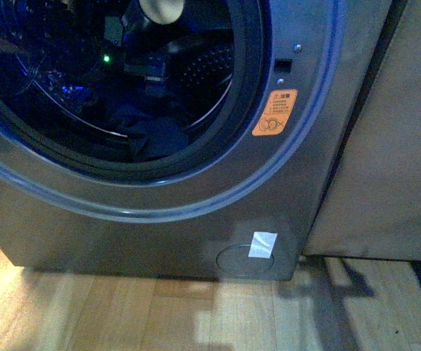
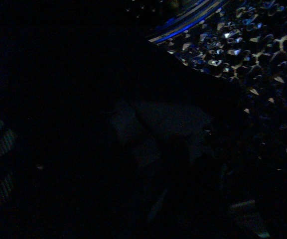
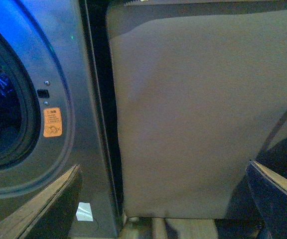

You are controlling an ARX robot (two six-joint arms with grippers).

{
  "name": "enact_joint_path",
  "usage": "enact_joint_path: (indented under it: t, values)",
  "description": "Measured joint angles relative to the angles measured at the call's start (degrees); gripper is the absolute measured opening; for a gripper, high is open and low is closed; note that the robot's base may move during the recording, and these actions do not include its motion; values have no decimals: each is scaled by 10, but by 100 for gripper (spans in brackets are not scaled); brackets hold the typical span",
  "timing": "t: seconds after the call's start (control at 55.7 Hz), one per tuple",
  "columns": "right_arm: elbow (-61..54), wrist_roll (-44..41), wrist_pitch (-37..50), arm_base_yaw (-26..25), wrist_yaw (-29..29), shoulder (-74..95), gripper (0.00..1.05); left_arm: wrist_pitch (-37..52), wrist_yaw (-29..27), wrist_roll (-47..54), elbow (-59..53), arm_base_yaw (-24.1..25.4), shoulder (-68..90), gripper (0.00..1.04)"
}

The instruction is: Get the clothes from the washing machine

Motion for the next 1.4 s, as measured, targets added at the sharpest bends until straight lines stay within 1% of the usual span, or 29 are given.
enact_joint_path:
  t: [0.233, 0.359, 0.395, 0.449, 0.484, 0.646, 0.736, 0.807, 0.933, 1.023, 1.112, 1.166, 1.256, 1.399]
  values:
    - [0, 0, 0, 0, 0, 0, 97, -51, -52, 25, 129, 15, 88, 98]
    - [0, 0, 0, 0, 0, 0, 97, -107, -112, 44, 215, 27, 141, 98]
    - [0, 0, 0, 0, 0, 0, 97, -129, -118, 44, 237, 29, 156, 98]
    - [0, 0, 0, 0, 0, 0, 97, -158, -110, 33, 252, 29, 166, 98]
    - [0, 0, 0, 0, 0, 0, 97, -175, -81, 20, 256, 28, 169, 98]
    - [0, 0, 0, 0, 0, 0, 97, -195, -23, -43, 256, 7, 169, 98]
    - [0, 0, 0, 0, 0, 0, 97, -206, 12, -106, 258, -16, 169, 98]
    - [0, 0, 0, 0, 0, 0, 97, -216, 25, -137, 264, -28, 169, 98]
    - [0, 0, 0, 0, 0, 0, 97, -225, 23, -148, 281, -39, 169, 98]
    - [0, 0, 0, 0, 0, 0, 97, -239, 5, -139, 292, -43, 169, 98]
    - [0, 0, 0, 0, 0, 0, 97, -255, -27, -120, 303, -43, 170, 98]
    - [0, 0, 0, 0, 0, 0, 97, -263, -60, -100, 315, -42, 177, 98]
    - [0, 0, 0, 0, 0, 0, 97, -278, -95, -77, 330, -39, 189, 98]
    - [0, 0, 0, 0, 0, 0, 97, -300, -117, -56, 342, -35, 207, 98]
